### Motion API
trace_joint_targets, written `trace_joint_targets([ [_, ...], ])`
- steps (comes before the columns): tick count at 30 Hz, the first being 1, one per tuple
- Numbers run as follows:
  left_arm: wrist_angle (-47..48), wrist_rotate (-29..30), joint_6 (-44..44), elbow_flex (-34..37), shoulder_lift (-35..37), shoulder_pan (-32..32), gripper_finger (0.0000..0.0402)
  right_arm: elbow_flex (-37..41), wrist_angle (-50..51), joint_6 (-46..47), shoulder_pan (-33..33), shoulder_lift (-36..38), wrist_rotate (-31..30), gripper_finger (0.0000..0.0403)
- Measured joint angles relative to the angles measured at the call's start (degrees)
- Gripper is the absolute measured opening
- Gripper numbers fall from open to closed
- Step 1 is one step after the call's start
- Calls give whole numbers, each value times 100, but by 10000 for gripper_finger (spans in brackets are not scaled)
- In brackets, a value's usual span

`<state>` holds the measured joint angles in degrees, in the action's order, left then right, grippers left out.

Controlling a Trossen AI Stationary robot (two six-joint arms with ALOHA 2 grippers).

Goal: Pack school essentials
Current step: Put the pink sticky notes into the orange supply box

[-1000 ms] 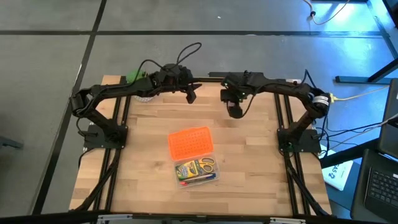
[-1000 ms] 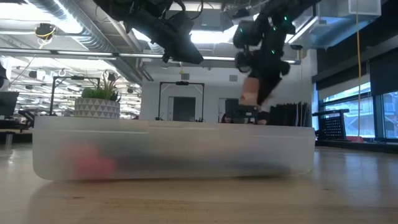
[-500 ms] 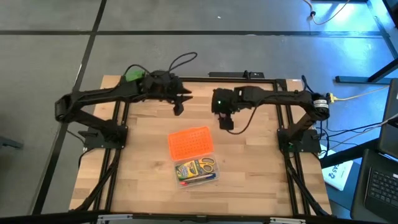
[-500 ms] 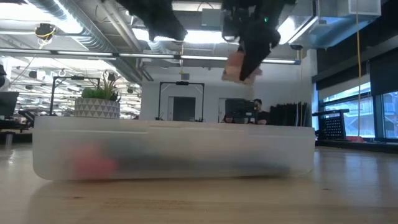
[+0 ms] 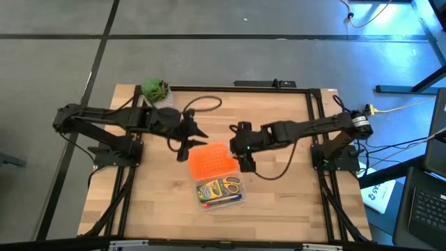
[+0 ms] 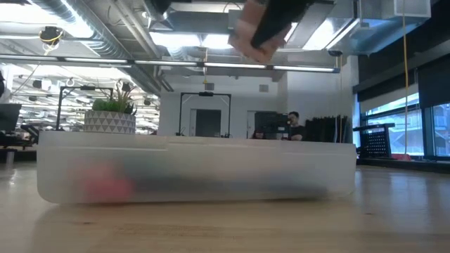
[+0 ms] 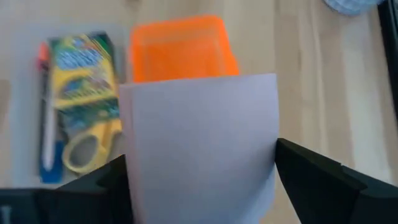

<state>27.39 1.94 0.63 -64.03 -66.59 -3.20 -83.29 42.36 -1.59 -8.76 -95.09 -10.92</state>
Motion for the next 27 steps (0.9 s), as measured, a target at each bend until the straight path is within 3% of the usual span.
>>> trace_joint_targets([
  [17,-171,1917,1715,0,-162,-2138,105,0,-641,575,-901,-593,22,310],
  [27,-255,2784,1851,0,-164,-2722,105,7,-667,536,-1146,-1317,44,310],
])
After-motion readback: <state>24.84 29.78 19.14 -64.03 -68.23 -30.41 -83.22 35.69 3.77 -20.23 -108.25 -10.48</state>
